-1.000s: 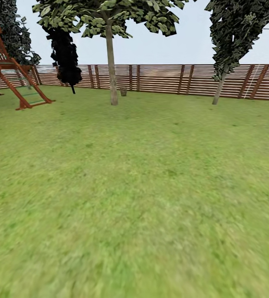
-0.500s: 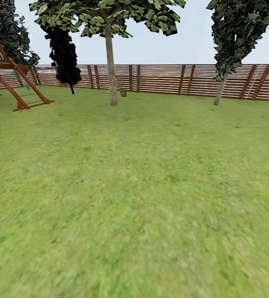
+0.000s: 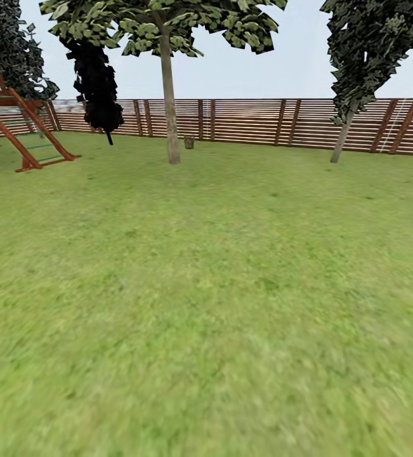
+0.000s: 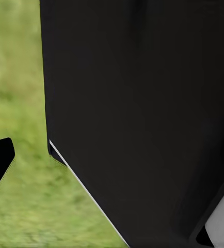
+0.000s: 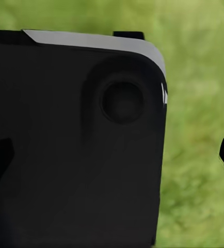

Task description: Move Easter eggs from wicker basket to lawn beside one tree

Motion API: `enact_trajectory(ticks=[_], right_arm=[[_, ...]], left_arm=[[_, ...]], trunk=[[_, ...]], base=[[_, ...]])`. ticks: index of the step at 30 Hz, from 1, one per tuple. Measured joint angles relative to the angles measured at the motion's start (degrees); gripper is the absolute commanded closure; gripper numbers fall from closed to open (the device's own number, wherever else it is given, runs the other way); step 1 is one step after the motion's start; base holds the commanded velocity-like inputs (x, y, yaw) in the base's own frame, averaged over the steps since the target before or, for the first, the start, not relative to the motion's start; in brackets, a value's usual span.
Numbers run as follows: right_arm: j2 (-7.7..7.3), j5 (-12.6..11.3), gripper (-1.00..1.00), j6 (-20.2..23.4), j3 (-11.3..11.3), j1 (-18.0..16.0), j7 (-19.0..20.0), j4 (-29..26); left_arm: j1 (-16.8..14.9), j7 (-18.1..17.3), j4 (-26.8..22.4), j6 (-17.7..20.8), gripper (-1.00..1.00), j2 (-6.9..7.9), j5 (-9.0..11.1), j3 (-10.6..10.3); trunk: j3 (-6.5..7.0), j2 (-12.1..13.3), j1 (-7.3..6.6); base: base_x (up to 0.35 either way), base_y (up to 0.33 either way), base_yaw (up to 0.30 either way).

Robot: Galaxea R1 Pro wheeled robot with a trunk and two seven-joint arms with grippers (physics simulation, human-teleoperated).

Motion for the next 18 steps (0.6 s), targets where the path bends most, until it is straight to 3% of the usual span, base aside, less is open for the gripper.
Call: enact_trajectory(ticks=[18], right_arm=[[0.03,0.06,-1.0,0.0,0.01,0.0,0.0,-0.05]], left_arm=[[0.0,0.0,-0.01,0.0,-1.0,0.0,0.0,0.02]], trunk=[[0.0,0.0,0.0]], base=[[0.336,0.0,0.0]])
